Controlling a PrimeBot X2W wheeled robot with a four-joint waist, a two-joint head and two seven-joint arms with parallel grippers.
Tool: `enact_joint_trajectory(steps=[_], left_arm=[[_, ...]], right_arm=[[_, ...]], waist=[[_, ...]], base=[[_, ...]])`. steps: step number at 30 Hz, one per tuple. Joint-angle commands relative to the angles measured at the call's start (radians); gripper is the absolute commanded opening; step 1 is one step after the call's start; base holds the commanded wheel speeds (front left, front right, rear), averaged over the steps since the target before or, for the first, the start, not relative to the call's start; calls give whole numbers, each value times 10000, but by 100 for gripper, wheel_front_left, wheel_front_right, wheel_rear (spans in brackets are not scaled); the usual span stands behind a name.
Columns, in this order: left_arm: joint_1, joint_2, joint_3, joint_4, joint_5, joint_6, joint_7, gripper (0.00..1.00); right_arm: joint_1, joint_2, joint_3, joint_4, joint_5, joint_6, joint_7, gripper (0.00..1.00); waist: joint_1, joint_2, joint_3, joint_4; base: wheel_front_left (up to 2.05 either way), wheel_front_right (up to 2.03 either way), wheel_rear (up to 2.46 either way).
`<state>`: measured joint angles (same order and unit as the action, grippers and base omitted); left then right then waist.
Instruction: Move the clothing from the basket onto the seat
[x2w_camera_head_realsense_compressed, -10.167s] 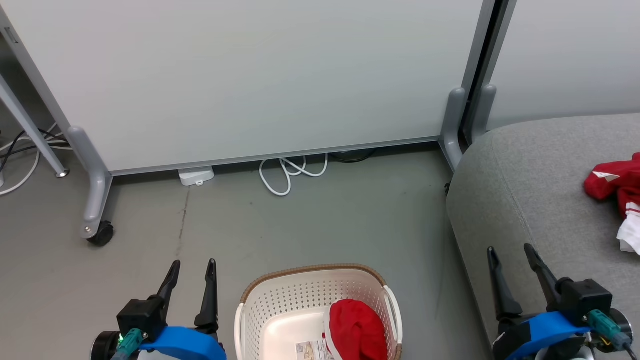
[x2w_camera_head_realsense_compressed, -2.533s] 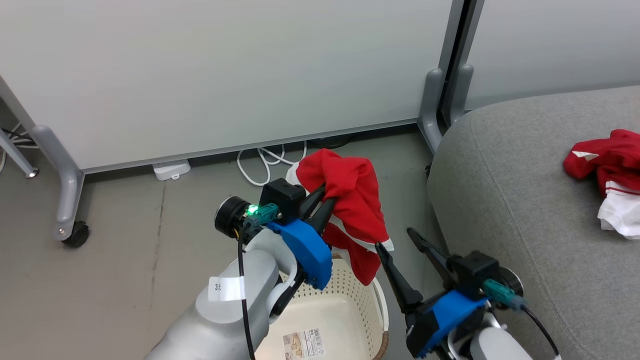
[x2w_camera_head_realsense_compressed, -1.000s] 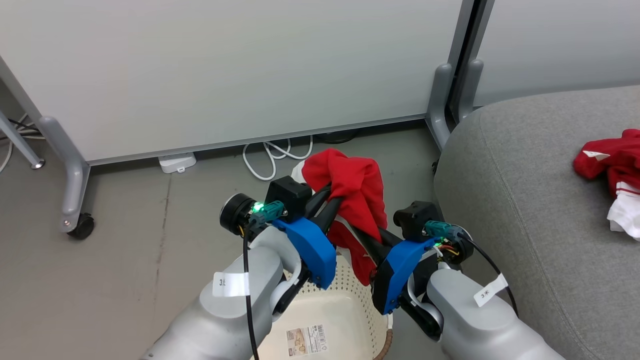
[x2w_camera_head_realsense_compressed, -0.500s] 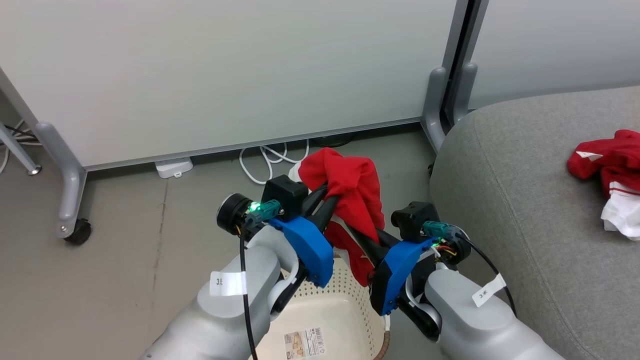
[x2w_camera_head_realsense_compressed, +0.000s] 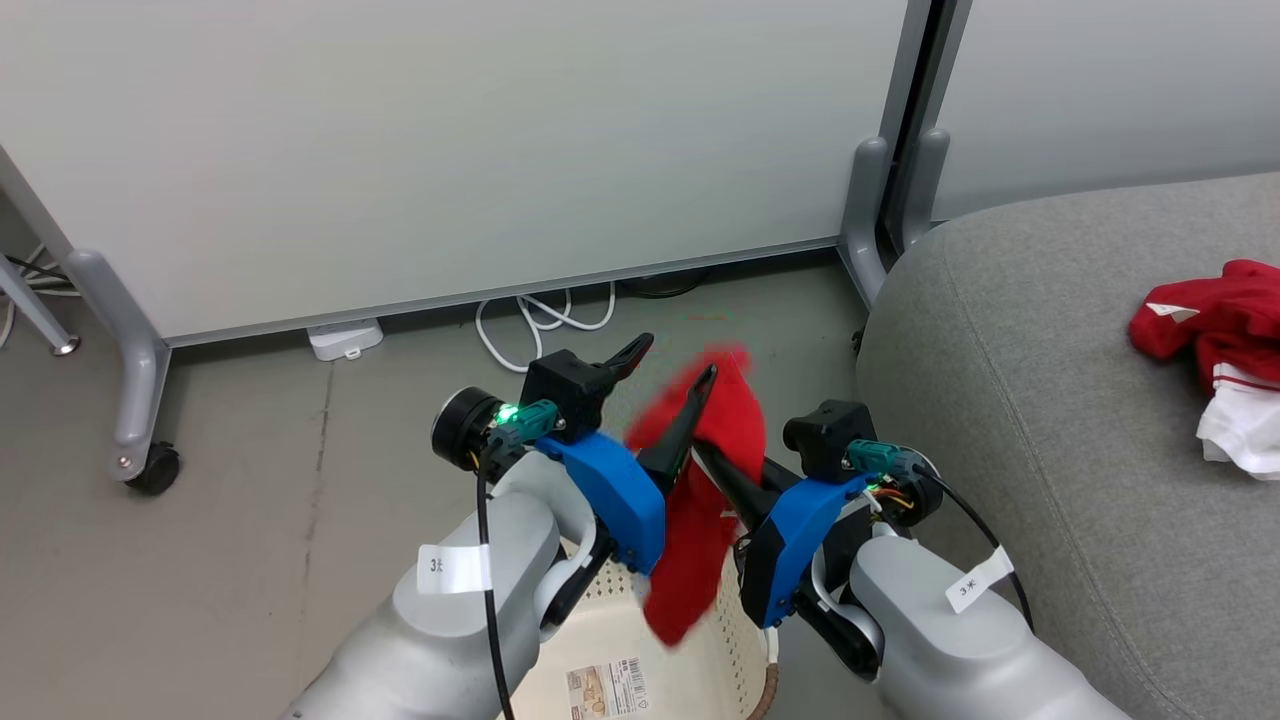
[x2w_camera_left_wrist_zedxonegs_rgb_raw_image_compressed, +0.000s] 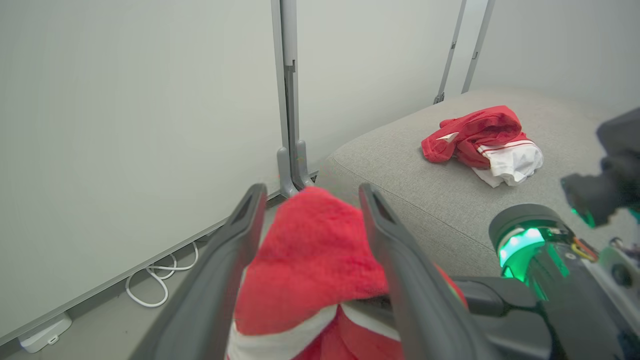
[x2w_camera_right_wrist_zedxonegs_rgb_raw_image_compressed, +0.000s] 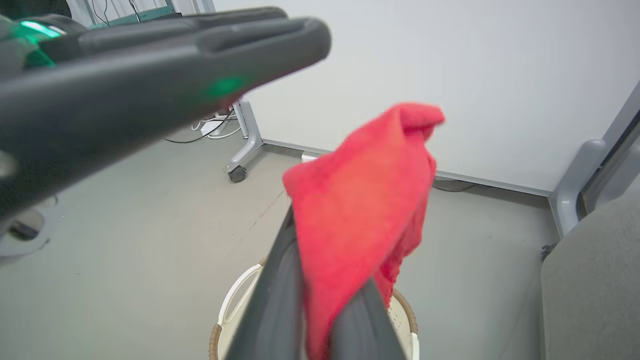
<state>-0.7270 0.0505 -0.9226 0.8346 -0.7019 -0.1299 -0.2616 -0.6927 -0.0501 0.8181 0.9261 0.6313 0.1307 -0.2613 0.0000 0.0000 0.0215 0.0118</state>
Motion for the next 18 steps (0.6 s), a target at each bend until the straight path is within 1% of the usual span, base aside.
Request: enact_joint_trajectory(steps=[1,12,16,18], left_arm=[[89,-1,50,-33,74,0,-50,100],[412,135,430,-380,336,34,-49,100],[790,323,761,-795,529,79,-49,100],[1065,443,1009,-1133,687,184,-47,100]], right_arm=[[84,-5,-24,-41,-76,1,-55,0],[181,-5,-204,-99,-110,1,-56,0],[251,-7,-303,-159,-189,1,-56,0],[291,-45,-362,-208,-221,1,-56,0]], waist=[[0,0,-2,9],[0,0,6,63],[0,0,9,62],[0,0,8,66]], base=[[0,0,0],[0,0,0],[0,0,0],[0,0,0]])
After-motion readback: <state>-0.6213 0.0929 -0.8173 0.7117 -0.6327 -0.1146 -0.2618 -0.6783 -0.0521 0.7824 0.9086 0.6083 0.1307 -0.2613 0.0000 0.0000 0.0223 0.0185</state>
